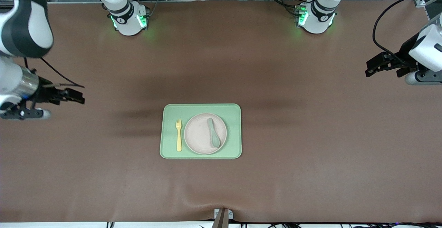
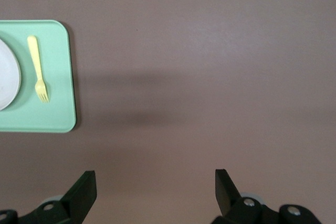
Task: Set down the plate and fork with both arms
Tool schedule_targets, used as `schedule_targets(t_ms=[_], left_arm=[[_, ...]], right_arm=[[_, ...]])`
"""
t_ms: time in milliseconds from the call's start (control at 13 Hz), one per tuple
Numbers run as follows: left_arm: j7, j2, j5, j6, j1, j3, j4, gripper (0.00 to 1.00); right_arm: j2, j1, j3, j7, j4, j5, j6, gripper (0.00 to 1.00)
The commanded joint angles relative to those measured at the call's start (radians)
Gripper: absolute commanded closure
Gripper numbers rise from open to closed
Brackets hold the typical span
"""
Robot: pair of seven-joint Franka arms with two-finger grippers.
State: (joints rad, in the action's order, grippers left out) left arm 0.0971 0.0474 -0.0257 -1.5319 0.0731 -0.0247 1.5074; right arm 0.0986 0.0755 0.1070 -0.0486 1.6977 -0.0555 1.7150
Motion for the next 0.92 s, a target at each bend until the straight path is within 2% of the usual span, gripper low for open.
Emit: schedule_targets(t_ms=[0,230,383,843], left_arm=[[-0.011,0.005,-0.002,0.004,-0.003,0.0,-0.009,0.0],[-0.014,0.009,0.0,0.004,-0.004,0.0,-0.009,0.0],[-0.016,0.011,0.001,0.004,-0.006,0.0,-0.009,0.0],[-0.019,0.011,-0.005,0.004,-0.007,0.0,-0.009,0.0]], right_arm=[[-0.054,-0.003,-0.021,0.067,-0.045,0.031,-0.102,0.0],[-0.049,-0.01,-0.02,0.081,-0.153,0.031,-0.21,0.0],[-0.049,-0.014,-0.017,0.078,-0.194,0.031,-0.221,0.0],[-0.049,-0.02,-0.012,0.07,-0.233,0.031,-0.268,0.0]])
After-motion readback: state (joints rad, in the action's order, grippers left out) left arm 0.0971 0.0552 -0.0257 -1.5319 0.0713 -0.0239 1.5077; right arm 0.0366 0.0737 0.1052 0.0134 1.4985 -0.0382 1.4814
